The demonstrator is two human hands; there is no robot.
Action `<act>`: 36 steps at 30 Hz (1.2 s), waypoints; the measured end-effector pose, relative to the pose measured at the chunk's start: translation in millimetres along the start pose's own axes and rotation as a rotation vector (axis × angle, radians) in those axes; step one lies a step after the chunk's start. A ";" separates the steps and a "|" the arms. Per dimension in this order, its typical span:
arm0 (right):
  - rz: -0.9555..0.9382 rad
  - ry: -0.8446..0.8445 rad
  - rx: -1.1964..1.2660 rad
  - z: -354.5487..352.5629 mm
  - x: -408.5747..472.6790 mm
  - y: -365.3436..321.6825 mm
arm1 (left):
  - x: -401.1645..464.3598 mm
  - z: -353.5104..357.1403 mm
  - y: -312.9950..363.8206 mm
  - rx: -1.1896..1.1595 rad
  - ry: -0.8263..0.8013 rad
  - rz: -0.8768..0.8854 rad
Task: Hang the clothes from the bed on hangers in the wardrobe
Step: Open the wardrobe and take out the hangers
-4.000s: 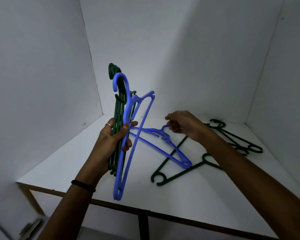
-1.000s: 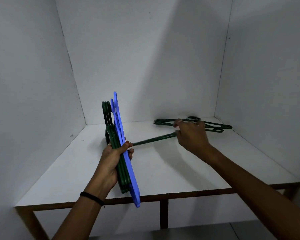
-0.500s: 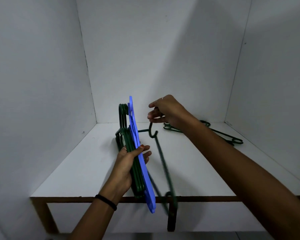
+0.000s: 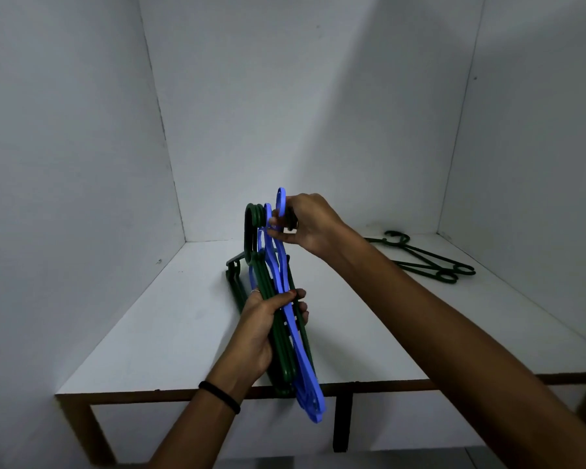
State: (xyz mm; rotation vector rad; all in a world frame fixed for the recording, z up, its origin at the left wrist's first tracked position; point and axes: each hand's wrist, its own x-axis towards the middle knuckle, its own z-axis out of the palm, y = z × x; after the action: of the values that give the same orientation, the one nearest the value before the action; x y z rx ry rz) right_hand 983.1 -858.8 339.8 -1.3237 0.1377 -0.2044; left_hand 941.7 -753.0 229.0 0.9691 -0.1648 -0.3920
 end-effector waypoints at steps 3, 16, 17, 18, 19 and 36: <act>0.038 -0.001 -0.172 -18.5 4.4 4.4 | 3.7 -1.2 -0.4 0.094 0.013 0.007; 0.064 0.412 -0.895 -223.9 52.1 31.0 | 28.2 4.3 10.0 0.157 0.023 0.072; 0.076 0.437 -0.929 -237.8 56.0 31.2 | 31.4 6.4 9.9 0.153 0.032 0.077; 0.087 0.460 -0.969 -251.7 61.5 32.2 | 35.2 9.0 9.4 0.147 0.040 0.083; 0.094 0.476 -1.016 -264.4 67.2 34.1 | 39.4 11.9 8.8 0.142 0.049 0.088; 0.122 0.417 -1.511 -349.9 145.5 62.8 | 80.8 60.8 -15.3 0.150 0.127 0.134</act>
State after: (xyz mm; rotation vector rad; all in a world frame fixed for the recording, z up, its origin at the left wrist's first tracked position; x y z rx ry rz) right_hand 1053.6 -1208.3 197.1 -2.7436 0.8428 -0.2783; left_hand 993.3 -839.3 247.4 1.1206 -0.1447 -0.1960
